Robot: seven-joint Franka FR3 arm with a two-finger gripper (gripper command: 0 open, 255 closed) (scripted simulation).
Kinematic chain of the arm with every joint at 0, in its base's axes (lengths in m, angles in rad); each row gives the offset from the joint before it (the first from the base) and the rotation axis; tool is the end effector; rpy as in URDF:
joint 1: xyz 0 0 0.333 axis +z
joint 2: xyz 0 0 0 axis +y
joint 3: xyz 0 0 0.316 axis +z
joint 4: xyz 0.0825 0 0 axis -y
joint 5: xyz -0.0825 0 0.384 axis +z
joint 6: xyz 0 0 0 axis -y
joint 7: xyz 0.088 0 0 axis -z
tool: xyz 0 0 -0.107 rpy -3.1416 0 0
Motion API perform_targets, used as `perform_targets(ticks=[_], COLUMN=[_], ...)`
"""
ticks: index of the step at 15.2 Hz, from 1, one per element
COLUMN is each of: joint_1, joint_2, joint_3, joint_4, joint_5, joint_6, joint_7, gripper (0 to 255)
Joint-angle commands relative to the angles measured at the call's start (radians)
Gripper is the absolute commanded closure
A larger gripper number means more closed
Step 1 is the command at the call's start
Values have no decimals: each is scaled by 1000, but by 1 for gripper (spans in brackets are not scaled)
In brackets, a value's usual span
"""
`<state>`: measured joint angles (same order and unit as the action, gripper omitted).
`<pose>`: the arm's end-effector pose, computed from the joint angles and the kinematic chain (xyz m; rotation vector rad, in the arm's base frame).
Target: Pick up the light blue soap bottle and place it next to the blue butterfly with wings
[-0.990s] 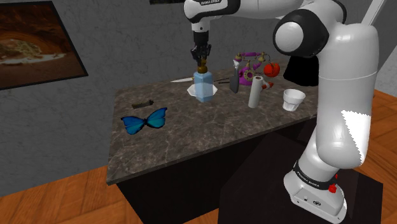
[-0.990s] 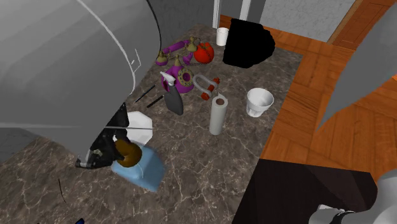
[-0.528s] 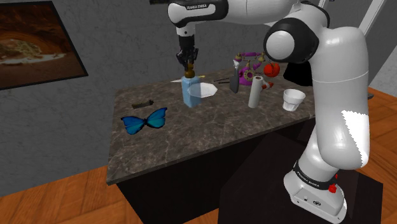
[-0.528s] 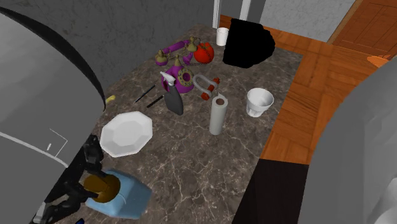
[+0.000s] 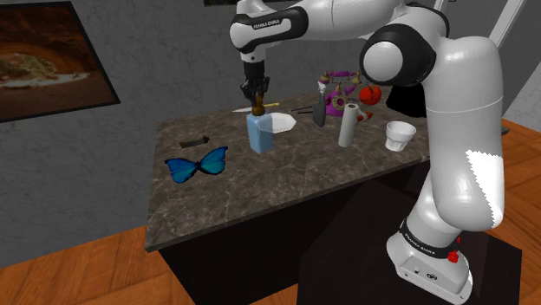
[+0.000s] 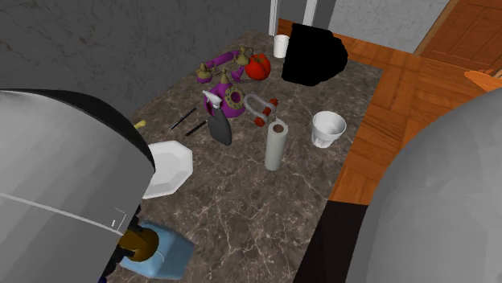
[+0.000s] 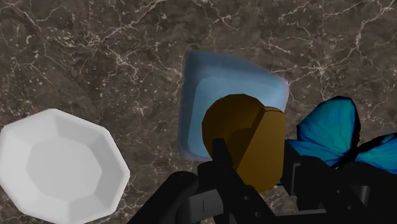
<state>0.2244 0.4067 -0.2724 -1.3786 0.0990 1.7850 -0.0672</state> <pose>0.6799 0.0072 0.4902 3.1309 0.0325 0.0215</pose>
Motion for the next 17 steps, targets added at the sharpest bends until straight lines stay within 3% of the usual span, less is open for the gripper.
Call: perform_targets(ticks=[1, 7, 15, 16, 17], joint_1=[1, 4, 4, 5, 5], joint_2=[4, 11, 11, 11, 10], joint_3=[1, 3, 3, 3, 3], joint_4=[-20, -93, -93, -93, -94], joint_5=[1, 4, 4, 4, 4], joint_6=[25, 104, 104, 104, 104], joint_7=[0, -3, -3, -3, -3], gripper=[255, 255, 255, 0, 0])
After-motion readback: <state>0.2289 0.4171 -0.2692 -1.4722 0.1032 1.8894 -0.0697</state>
